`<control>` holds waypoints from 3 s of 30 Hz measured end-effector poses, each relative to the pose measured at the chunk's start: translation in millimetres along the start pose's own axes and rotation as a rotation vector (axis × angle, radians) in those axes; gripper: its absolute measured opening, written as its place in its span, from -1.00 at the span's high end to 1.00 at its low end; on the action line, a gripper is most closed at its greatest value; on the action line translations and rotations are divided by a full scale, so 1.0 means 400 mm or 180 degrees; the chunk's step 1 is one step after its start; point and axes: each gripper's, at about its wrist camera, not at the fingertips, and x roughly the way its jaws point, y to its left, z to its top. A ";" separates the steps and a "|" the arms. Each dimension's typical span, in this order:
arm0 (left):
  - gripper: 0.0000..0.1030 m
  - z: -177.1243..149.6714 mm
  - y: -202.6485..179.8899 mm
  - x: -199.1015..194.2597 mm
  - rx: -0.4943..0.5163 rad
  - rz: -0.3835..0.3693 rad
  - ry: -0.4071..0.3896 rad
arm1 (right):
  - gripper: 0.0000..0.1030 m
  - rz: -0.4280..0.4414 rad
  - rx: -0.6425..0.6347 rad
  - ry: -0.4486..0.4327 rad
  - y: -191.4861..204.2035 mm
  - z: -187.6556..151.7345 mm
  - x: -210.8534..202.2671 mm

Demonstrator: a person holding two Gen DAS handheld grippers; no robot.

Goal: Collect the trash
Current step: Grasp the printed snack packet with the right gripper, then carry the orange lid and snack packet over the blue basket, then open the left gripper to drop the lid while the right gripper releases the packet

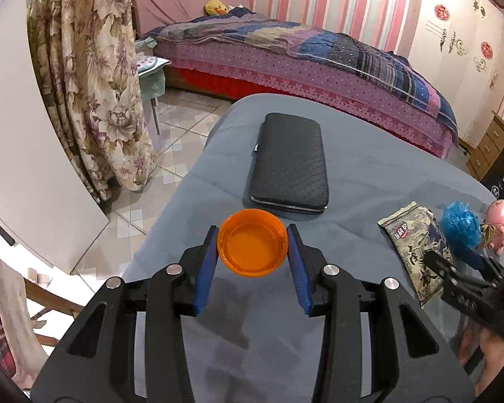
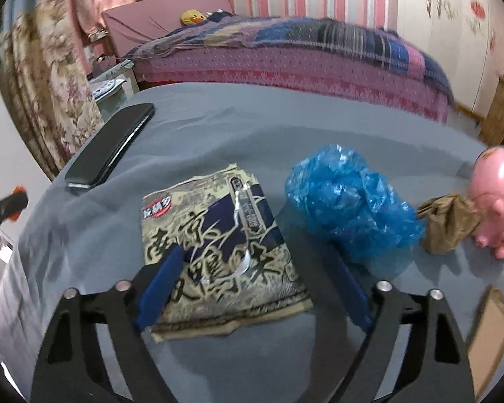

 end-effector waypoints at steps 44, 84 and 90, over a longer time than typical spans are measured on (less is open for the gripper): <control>0.24 -0.270 -0.616 -0.373 0.1175 -0.1304 -0.0337 | 0.70 -0.1046 0.0595 -0.1132 -0.499 -0.375 -0.797; 0.24 -0.645 -1.219 -0.516 0.2362 -0.2512 -0.0013 | 0.70 -0.2173 0.1789 -0.1142 -0.923 -0.823 -1.081; 0.24 -0.694 -1.303 -0.538 0.2514 -0.2669 0.0005 | 0.70 -0.2199 0.1872 -0.1124 -0.940 -0.853 -1.088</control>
